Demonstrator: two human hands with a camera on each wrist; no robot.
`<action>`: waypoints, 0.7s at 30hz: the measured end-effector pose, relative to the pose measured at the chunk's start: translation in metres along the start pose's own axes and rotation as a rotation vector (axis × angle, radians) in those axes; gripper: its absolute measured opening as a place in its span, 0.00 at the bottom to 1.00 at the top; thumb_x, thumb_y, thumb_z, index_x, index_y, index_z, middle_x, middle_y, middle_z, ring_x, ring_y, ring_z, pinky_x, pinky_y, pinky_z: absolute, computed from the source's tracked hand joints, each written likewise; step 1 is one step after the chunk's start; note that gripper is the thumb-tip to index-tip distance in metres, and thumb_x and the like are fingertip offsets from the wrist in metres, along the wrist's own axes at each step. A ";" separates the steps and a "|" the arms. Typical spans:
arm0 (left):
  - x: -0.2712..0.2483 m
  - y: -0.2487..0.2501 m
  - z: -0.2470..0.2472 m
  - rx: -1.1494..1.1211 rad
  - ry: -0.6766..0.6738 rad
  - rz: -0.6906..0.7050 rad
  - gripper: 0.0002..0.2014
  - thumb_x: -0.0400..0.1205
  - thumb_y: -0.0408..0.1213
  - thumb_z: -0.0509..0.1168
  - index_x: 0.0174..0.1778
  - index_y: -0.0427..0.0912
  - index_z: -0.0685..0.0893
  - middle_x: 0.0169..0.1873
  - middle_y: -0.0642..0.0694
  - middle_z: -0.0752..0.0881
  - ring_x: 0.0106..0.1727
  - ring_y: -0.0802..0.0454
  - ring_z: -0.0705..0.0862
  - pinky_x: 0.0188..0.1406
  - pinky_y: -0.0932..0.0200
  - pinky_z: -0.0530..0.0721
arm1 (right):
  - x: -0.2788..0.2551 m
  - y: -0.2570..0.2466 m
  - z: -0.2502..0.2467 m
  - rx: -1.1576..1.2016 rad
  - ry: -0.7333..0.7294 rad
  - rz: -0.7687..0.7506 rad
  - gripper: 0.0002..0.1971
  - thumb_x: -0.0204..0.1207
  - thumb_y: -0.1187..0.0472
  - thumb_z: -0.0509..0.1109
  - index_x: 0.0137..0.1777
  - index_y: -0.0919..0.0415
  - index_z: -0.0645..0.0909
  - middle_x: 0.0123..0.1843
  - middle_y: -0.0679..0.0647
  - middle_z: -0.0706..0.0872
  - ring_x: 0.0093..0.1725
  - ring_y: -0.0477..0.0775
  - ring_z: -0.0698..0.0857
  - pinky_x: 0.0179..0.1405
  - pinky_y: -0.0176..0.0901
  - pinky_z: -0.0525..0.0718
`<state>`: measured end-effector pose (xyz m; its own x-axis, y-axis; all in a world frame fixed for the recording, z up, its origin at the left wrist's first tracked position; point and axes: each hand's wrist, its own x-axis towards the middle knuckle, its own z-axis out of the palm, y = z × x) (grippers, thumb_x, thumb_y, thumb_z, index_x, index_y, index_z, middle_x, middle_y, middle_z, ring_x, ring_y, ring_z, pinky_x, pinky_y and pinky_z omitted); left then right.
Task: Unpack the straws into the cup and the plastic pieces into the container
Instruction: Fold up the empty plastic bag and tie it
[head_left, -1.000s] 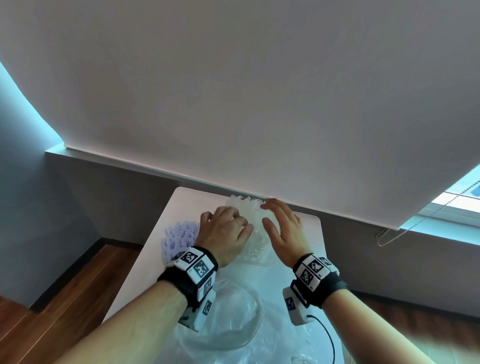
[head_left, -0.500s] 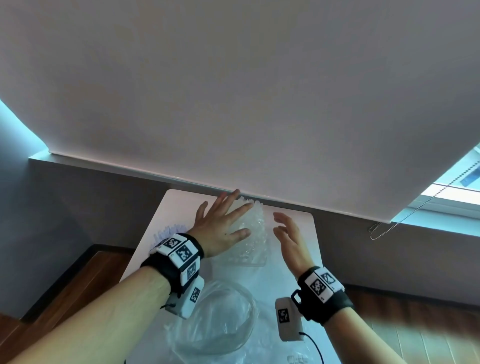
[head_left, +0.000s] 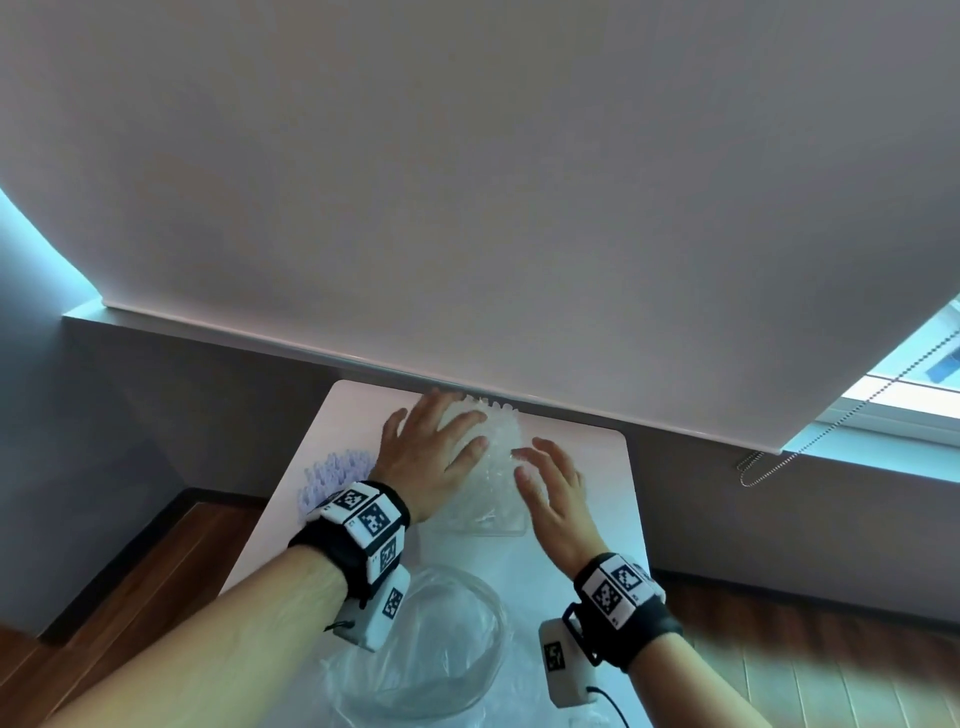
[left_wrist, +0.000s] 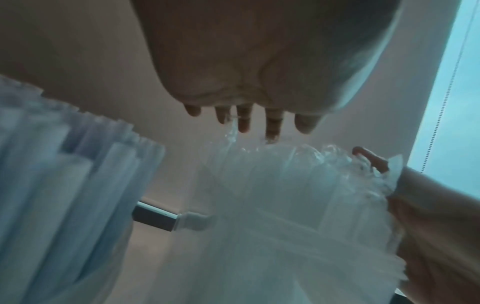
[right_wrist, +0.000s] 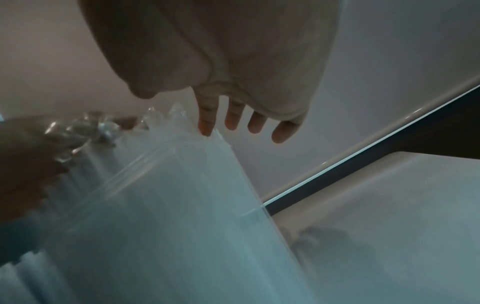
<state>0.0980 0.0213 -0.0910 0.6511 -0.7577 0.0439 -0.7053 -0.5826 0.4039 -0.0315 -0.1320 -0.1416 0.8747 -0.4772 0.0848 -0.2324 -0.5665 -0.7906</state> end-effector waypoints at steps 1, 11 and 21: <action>0.003 -0.001 0.001 0.044 -0.016 -0.054 0.32 0.81 0.68 0.37 0.82 0.64 0.59 0.85 0.55 0.47 0.86 0.51 0.41 0.83 0.41 0.41 | 0.004 -0.002 -0.003 0.043 0.006 0.022 0.35 0.72 0.26 0.48 0.71 0.43 0.75 0.79 0.43 0.66 0.78 0.46 0.61 0.79 0.55 0.61; 0.029 -0.002 -0.006 0.139 -0.374 -0.026 0.31 0.85 0.64 0.46 0.84 0.66 0.45 0.85 0.53 0.35 0.86 0.51 0.35 0.83 0.41 0.36 | 0.044 -0.003 -0.005 0.091 -0.186 0.059 0.29 0.87 0.46 0.54 0.84 0.53 0.55 0.84 0.51 0.63 0.81 0.50 0.63 0.81 0.52 0.62; -0.083 0.036 -0.031 0.030 0.203 0.322 0.07 0.79 0.44 0.61 0.50 0.48 0.80 0.55 0.51 0.77 0.54 0.55 0.76 0.56 0.58 0.78 | -0.039 0.010 -0.037 0.058 -0.096 0.220 0.12 0.79 0.68 0.64 0.44 0.50 0.83 0.41 0.50 0.85 0.34 0.51 0.88 0.32 0.48 0.87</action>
<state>0.0268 0.0726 -0.0519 0.4351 -0.8317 0.3450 -0.8887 -0.3351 0.3129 -0.0842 -0.1443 -0.1305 0.8425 -0.5177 -0.1489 -0.3996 -0.4152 -0.8173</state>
